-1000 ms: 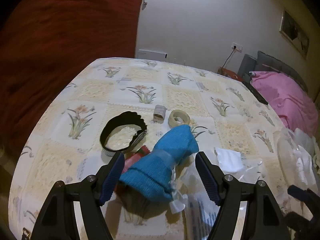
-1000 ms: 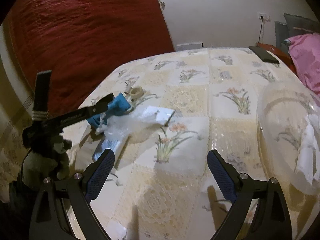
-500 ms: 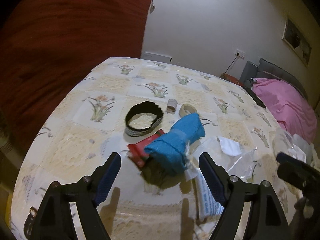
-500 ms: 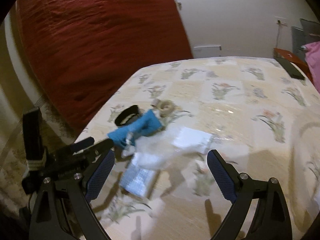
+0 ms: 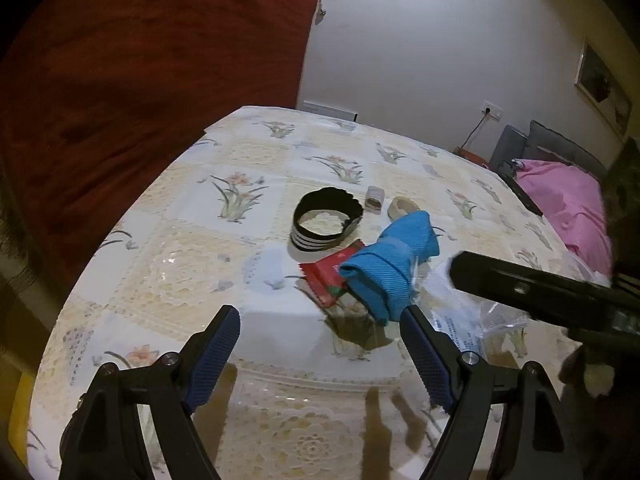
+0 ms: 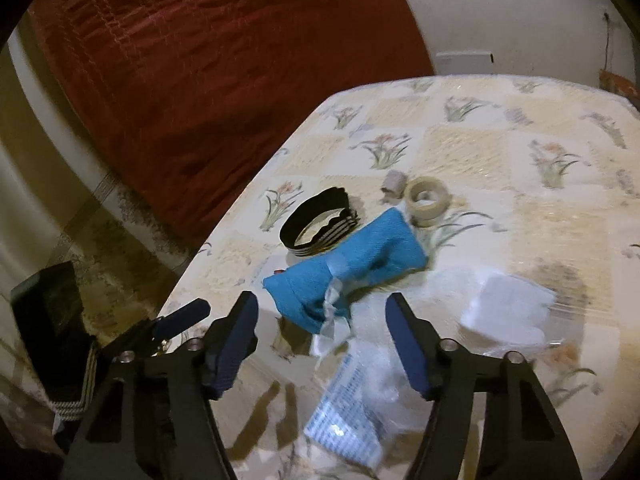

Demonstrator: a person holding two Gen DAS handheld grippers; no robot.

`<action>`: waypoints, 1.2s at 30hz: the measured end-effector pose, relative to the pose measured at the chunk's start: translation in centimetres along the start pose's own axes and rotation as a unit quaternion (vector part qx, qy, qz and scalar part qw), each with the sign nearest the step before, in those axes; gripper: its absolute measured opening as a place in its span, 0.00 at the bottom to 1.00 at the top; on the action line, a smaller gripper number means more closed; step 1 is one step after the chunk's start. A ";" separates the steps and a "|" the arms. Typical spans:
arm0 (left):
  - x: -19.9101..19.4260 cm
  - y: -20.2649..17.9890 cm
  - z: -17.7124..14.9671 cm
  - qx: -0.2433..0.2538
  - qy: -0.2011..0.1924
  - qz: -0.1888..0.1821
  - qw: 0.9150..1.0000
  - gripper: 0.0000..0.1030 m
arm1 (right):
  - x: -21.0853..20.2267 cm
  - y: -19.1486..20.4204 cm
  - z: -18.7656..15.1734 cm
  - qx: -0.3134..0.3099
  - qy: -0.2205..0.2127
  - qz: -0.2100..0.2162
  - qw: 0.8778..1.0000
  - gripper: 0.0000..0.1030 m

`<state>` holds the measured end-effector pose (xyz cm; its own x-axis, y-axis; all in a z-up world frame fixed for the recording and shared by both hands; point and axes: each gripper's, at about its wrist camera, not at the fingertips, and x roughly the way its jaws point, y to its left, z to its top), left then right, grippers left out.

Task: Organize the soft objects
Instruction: 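Lower the right gripper onto the blue knitted item and close on it, then lift the blue item with right gripper while left gripper moves to the white cloth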

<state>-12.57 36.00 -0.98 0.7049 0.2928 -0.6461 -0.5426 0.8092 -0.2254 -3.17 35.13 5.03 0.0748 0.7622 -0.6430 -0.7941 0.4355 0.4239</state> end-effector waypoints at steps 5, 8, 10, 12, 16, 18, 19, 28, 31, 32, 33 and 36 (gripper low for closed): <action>0.1 0.6 -0.2 -0.008 0.002 -0.001 1.000 0.83 | 2.1 0.1 0.7 0.009 0.015 0.006 1.000 0.62; 0.3 1.0 -0.4 -0.012 0.004 -0.002 1.000 0.83 | 3.2 -0.2 1.1 0.022 0.025 -0.003 0.999 0.62; 0.3 1.2 -0.4 -0.016 0.006 -0.004 1.000 0.83 | 3.7 -0.6 1.4 0.035 0.029 -0.006 0.999 0.62; 0.5 1.5 -0.4 -0.020 0.006 -0.006 1.000 0.83 | 4.2 -1.0 1.7 0.048 0.033 -0.010 0.998 0.62; 0.5 1.8 -0.5 -0.026 0.008 -0.012 1.000 0.83 | 4.9 -1.6 2.2 0.067 0.038 -0.009 0.997 0.62; 0.5 1.8 -0.6 -0.027 0.008 -0.014 1.000 0.83 | 5.3 -1.6 2.3 0.072 0.041 -0.012 0.997 0.62; 0.5 1.9 -0.6 -0.027 0.009 -0.015 0.999 0.83 | 5.5 -1.6 2.4 0.074 0.042 -0.015 0.996 0.62; 0.7 2.0 -0.7 -0.028 0.011 -0.016 0.999 0.83 | 6.3 -1.8 2.9 0.083 0.040 -0.034 0.995 0.62; 0.7 2.0 -0.7 -0.027 0.011 -0.016 0.999 0.83 | 6.2 -1.9 2.9 0.082 0.037 -0.032 0.995 0.59; 0.7 2.0 -0.7 -0.027 0.012 -0.016 0.999 0.84 | 6.1 -2.0 2.8 0.080 0.035 -0.031 0.996 0.57; 0.7 2.0 -0.7 -0.028 0.012 -0.016 0.999 0.84 | 5.9 -2.1 2.7 0.081 0.033 -0.028 0.996 0.56; 0.8 2.0 -0.7 -0.028 0.012 -0.015 0.999 0.84 | 5.2 -2.6 2.6 0.091 0.026 -0.013 0.995 0.55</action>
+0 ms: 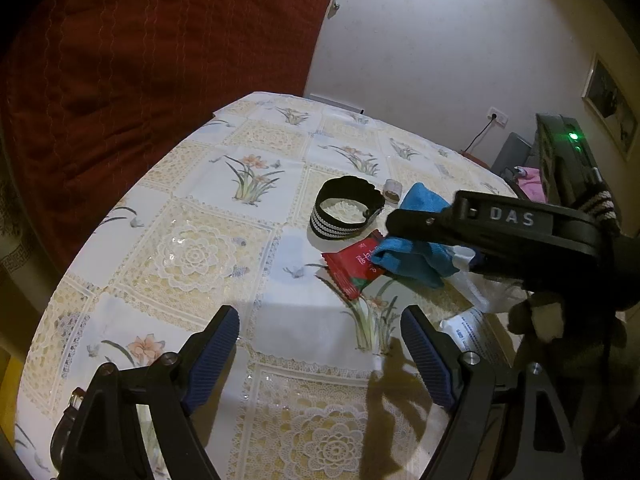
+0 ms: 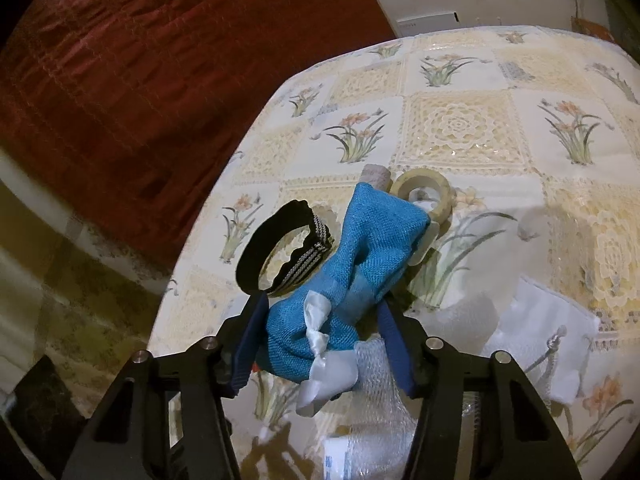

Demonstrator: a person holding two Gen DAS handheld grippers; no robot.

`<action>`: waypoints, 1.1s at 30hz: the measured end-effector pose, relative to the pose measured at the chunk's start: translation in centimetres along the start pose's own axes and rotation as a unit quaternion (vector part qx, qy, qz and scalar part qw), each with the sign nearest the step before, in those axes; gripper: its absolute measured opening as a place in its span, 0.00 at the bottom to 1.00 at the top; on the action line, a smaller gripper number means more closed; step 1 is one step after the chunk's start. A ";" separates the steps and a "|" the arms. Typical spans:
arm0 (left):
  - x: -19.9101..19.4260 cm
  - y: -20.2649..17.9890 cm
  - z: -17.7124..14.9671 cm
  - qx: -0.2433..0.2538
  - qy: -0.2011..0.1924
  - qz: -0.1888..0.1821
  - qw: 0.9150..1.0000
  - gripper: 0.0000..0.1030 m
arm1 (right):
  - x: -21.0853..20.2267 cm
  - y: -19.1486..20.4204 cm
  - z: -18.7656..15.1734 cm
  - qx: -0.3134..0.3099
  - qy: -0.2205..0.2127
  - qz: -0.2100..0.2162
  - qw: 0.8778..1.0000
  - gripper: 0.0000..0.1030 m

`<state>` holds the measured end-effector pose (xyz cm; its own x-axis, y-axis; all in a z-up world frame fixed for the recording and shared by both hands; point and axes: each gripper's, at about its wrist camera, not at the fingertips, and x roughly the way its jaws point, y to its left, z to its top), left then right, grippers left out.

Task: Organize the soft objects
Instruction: 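Lift the blue item with right gripper while left gripper moves to the white cloth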

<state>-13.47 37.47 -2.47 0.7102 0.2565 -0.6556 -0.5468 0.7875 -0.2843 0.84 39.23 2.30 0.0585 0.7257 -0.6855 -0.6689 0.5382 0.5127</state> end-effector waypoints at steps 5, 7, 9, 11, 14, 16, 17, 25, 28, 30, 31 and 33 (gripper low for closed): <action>0.0 -0.1 0.0 0.001 0.000 0.002 1.000 0.84 | -2.2 -0.2 0.1 0.001 -0.025 0.016 1.000 0.55; 0.1 -0.2 0.0 0.002 0.000 0.002 1.000 0.84 | -3.0 -0.3 0.1 0.001 -0.033 0.018 0.999 0.55; 0.0 -0.3 0.0 0.004 0.001 0.001 1.000 0.84 | -3.9 -0.6 -0.1 0.004 -0.042 0.020 0.999 0.55; -0.1 -0.5 -0.1 0.006 0.001 -0.002 1.000 0.84 | -4.9 -1.1 -0.2 0.009 -0.051 0.023 0.998 0.55; -0.1 -1.0 -0.3 0.011 0.004 -0.008 1.000 0.84 | -6.3 -1.9 -0.4 0.021 -0.066 0.032 0.997 0.55; -0.1 -1.5 -0.4 0.016 0.007 -0.013 1.000 0.84 | -7.3 -2.4 -0.5 0.028 -0.075 0.035 0.996 0.55; -0.1 -1.7 -0.5 0.018 0.009 -0.016 1.000 0.84 | -7.8 -2.7 -0.6 0.031 -0.080 0.038 0.996 0.55; -0.2 -3.9 -0.8 0.034 0.015 -0.034 0.999 0.84 | -11.3 -4.2 -1.5 0.057 -0.112 0.100 0.987 0.55; -0.2 -4.6 -0.8 0.039 0.016 -0.038 0.998 0.84 | -12.5 -4.9 -2.1 0.064 -0.122 0.110 0.984 0.55; -0.3 -5.0 -0.8 0.044 0.016 -0.040 0.998 0.84 | -13.2 -5.5 -2.4 0.070 -0.126 0.107 0.984 0.55; -0.3 -5.4 -0.8 0.047 0.016 -0.041 0.998 0.84 | -13.4 -5.8 -2.6 0.072 -0.128 0.103 0.984 0.55; -0.3 -5.9 -0.8 0.052 0.016 -0.043 0.998 0.84 | -13.9 -6.4 -2.9 0.077 -0.131 0.096 0.984 0.55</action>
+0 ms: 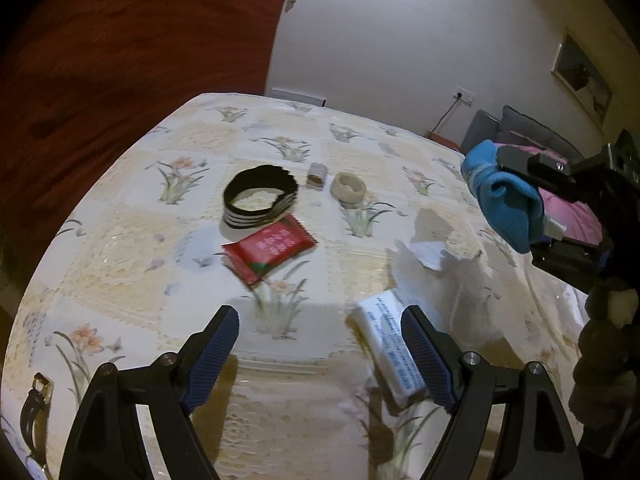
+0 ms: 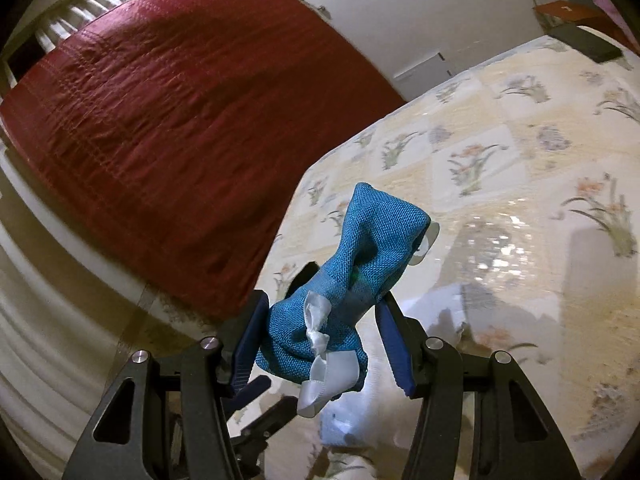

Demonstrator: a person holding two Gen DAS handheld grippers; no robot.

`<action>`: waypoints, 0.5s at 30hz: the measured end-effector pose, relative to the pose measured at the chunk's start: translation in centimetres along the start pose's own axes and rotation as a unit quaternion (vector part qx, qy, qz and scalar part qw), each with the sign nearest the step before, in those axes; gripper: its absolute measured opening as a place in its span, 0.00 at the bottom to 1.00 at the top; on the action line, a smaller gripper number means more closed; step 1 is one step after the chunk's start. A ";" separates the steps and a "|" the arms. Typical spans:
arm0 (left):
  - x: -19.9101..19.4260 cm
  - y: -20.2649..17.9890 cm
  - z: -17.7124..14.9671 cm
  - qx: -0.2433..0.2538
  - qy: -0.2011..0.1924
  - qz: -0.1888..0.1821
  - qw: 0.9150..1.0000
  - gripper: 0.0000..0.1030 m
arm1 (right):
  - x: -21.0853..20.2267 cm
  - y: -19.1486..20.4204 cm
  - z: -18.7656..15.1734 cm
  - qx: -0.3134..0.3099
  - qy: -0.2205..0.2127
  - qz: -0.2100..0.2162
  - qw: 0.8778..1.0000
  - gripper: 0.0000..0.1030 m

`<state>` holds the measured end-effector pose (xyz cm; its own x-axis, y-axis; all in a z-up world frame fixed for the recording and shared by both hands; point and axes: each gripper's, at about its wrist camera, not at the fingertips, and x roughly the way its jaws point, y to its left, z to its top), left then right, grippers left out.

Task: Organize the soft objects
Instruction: 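Lift the blue item with right gripper while left gripper moves to the white cloth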

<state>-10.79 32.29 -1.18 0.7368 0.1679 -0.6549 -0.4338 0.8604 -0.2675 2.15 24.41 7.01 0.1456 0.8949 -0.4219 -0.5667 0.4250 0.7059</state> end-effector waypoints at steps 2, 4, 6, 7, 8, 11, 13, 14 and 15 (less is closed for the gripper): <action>0.1 -0.6 0.1 0.006 0.000 -0.003 1.000 0.84 | -0.7 -0.6 -0.1 0.004 -0.006 -0.011 1.000 0.55; 0.1 -1.2 0.3 0.013 0.000 -0.006 1.000 0.84 | -1.4 -1.2 -0.1 0.007 -0.011 -0.021 1.000 0.55; 0.2 -2.0 0.5 0.022 0.000 -0.011 1.000 0.84 | -2.1 -1.7 -0.2 0.008 -0.017 -0.032 0.999 0.55; 0.3 -2.5 0.6 0.027 0.001 -0.015 1.000 0.84 | -2.5 -1.9 -0.4 0.009 -0.020 -0.036 0.999 0.55; 0.4 -2.9 0.7 0.032 0.001 -0.019 0.999 0.84 | -3.0 -2.2 -0.4 0.011 -0.025 -0.039 0.999 0.55; 0.9 -4.3 1.1 0.048 0.007 -0.033 0.998 0.84 | -4.3 -2.9 -0.2 0.016 -0.038 -0.049 0.998 0.55; 1.5 -5.0 1.3 0.056 0.013 -0.043 0.997 0.87 | -5.1 -3.3 -0.2 0.018 -0.046 -0.054 0.997 0.55; 1.8 -5.3 1.4 0.060 0.016 -0.046 0.997 0.88 | -5.6 -3.5 -0.1 0.019 -0.050 -0.056 0.997 0.55; 2.2 -5.7 1.5 0.064 0.019 -0.048 0.997 0.88 | -5.9 -3.7 -0.1 0.020 -0.053 -0.057 0.997 0.55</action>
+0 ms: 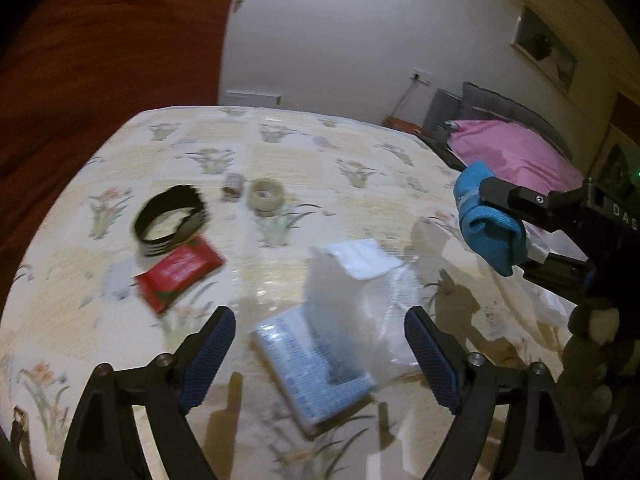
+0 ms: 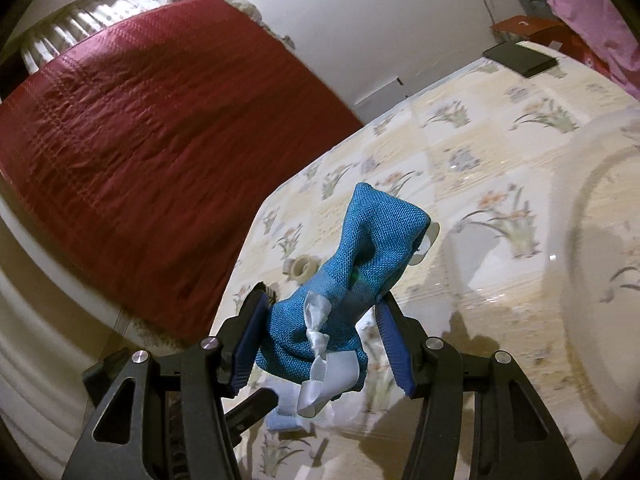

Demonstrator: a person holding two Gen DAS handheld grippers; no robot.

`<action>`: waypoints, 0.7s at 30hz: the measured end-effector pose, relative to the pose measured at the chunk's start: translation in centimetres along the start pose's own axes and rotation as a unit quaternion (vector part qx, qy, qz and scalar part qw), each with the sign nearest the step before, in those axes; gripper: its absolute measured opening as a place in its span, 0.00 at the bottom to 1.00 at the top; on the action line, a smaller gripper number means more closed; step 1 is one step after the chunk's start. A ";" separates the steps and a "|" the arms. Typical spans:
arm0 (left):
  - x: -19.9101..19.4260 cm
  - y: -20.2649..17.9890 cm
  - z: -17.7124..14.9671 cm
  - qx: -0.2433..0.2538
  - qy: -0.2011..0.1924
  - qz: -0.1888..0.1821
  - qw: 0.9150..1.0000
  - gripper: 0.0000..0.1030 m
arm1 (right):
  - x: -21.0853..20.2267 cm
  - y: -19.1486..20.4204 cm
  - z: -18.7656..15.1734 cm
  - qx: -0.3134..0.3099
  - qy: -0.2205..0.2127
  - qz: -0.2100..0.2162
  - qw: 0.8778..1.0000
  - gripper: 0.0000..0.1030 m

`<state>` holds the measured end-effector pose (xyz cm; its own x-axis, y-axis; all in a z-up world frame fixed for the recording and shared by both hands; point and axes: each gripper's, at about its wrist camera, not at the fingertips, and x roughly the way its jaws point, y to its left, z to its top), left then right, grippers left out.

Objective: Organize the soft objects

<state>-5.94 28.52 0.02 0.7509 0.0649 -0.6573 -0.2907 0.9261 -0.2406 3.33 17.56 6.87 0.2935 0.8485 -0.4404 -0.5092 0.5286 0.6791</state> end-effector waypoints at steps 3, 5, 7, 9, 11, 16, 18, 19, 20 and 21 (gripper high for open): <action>1.2 -0.7 0.6 0.009 0.008 -0.001 1.000 0.88 | -0.8 -0.5 0.0 -0.001 -0.008 -0.006 1.000 0.55; 1.6 -1.0 0.9 0.012 0.012 0.002 1.000 0.88 | -1.4 -0.9 -0.1 0.000 -0.012 -0.007 1.000 0.55; 2.0 -1.3 1.4 0.018 0.011 0.006 1.000 0.88 | -1.8 -1.2 -0.2 0.004 -0.015 -0.007 1.000 0.55; 2.3 -1.7 1.8 0.029 0.008 0.011 0.999 0.88 | -2.2 -1.7 -0.2 0.008 -0.017 -0.007 1.000 0.55; 3.0 -2.3 2.3 0.048 0.008 0.022 0.999 0.88 | -2.5 -2.0 -0.2 0.011 -0.019 -0.005 1.000 0.56; 5.3 -3.0 2.8 0.085 0.029 0.045 0.995 0.88 | -3.3 -2.8 -0.2 0.017 -0.024 -0.003 1.000 0.56; 6.0 -3.2 2.9 0.094 0.036 0.051 0.994 0.87 | -3.6 -3.1 -0.1 0.019 -0.026 -0.004 0.999 0.56; 6.4 -3.3 3.0 0.097 0.040 0.051 0.993 0.87 | -3.8 -3.3 -0.1 0.020 -0.027 -0.005 0.999 0.56; 6.7 -3.4 3.0 0.101 0.042 0.052 0.993 0.85 | -3.9 -3.5 -0.1 0.021 -0.028 -0.006 0.999 0.56; 7.0 -3.6 3.1 0.104 0.045 0.052 0.992 0.82 | -4.0 -3.7 0.0 0.023 -0.029 -0.007 0.999 0.56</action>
<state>2.20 26.84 -1.53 0.6642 0.1401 -0.7343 -0.2285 0.9733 -0.0210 3.98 12.19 6.12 0.3474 0.8404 -0.4160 -0.4679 0.5398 0.6998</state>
